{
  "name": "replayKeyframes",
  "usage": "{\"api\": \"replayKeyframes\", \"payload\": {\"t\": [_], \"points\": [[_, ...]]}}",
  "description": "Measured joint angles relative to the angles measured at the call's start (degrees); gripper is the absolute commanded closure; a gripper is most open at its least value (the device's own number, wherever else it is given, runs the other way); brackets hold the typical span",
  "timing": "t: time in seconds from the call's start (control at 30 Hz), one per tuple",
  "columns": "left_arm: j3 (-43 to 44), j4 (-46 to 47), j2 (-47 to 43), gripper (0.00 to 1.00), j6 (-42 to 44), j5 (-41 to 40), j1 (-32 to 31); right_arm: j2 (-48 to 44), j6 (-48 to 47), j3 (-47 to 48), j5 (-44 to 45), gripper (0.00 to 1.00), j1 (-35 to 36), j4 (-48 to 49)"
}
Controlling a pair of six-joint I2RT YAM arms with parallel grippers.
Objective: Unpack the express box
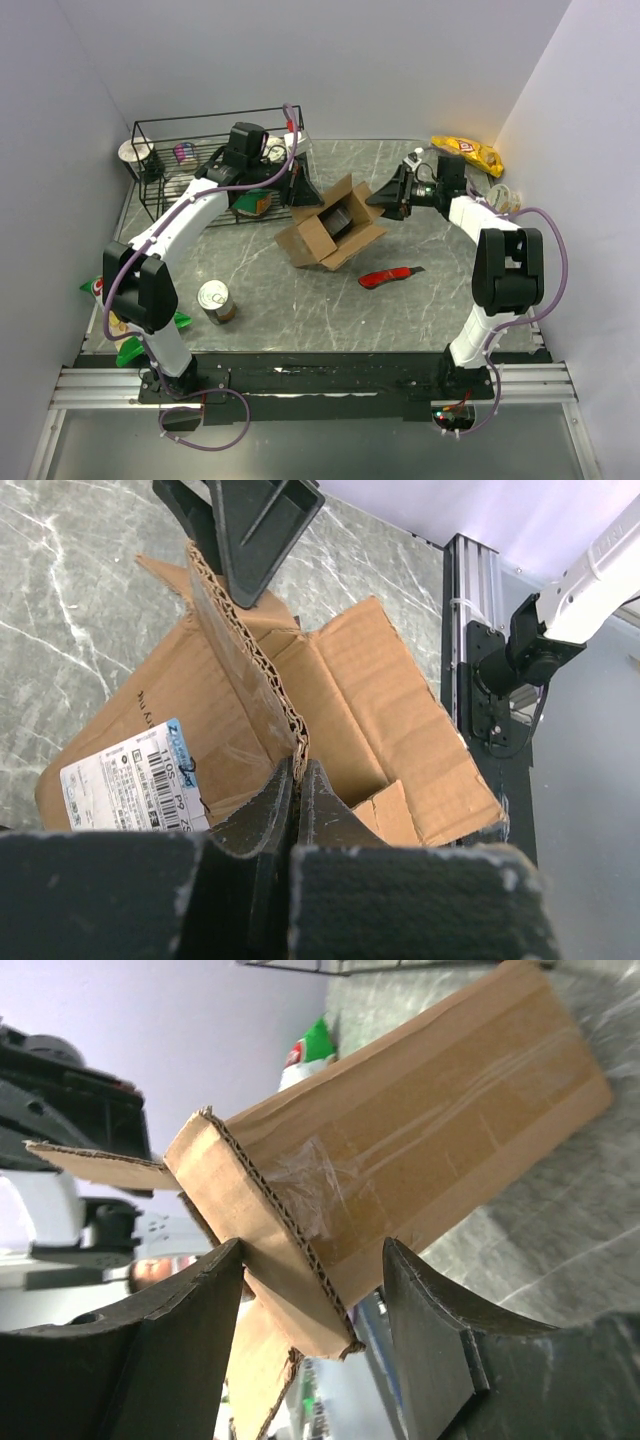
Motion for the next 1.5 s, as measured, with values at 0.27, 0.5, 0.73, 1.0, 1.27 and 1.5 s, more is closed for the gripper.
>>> {"api": "replayKeyframes", "payload": {"t": [0.27,0.5,0.73,1.0,1.27,1.5], "points": [[0.0,0.07,0.07,0.99,1.49,-0.09,0.0,0.0,-6.8,5.97,8.07,0.39,1.81,-7.74],[0.0,-0.44,0.07,0.99,2.99,0.13,0.0,0.0,-4.81,4.46,7.48,0.39,2.08,-5.4],[-0.22,-0.24,0.07,0.99,1.84,-0.37,-0.07,-3.21,-15.5,9.11,17.31,0.38,3.02,-14.88],[-1.11,-3.45,1.4,0.99,-0.94,-0.92,-1.46,-7.8,-30.4,16.46,32.13,0.41,3.63,-21.86],[-3.34,-5.84,3.43,0.99,-6.47,-3.78,-2.25,-28.46,-48.04,7.15,48.89,0.54,19.3,-19.69],[-3.76,-1.99,3.43,0.99,-16.11,-4.42,-1.33,-42.56,-55.3,3.21,53.48,0.57,30.12,-21.18]]}}
